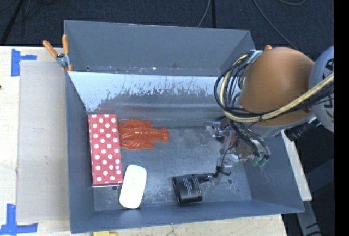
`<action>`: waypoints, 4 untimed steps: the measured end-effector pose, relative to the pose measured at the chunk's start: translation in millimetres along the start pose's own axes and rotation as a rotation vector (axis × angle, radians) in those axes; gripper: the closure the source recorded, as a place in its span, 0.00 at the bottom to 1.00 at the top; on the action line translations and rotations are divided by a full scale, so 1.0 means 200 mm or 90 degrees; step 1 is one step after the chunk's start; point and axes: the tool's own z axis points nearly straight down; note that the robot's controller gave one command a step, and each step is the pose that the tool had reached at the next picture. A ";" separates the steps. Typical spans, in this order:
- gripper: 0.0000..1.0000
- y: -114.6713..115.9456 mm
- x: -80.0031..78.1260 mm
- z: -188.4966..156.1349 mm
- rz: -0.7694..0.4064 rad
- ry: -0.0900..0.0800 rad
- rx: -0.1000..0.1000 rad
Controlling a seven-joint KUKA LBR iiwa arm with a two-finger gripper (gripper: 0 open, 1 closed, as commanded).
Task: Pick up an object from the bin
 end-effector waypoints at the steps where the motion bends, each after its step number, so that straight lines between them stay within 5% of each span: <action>1: 0.00 0.00 -0.01 -0.02 0.000 -0.005 0.000; 2: 0.00 0.00 0.00 0.16 -0.045 -0.006 0.000; 3: 1.00 0.02 -0.03 0.63 -0.223 -0.003 0.000; 4: 0.00 0.02 -0.03 0.63 -0.222 -0.003 0.000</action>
Offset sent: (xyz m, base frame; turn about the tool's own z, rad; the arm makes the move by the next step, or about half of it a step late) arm -0.0081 0.0014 -0.1026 -0.2032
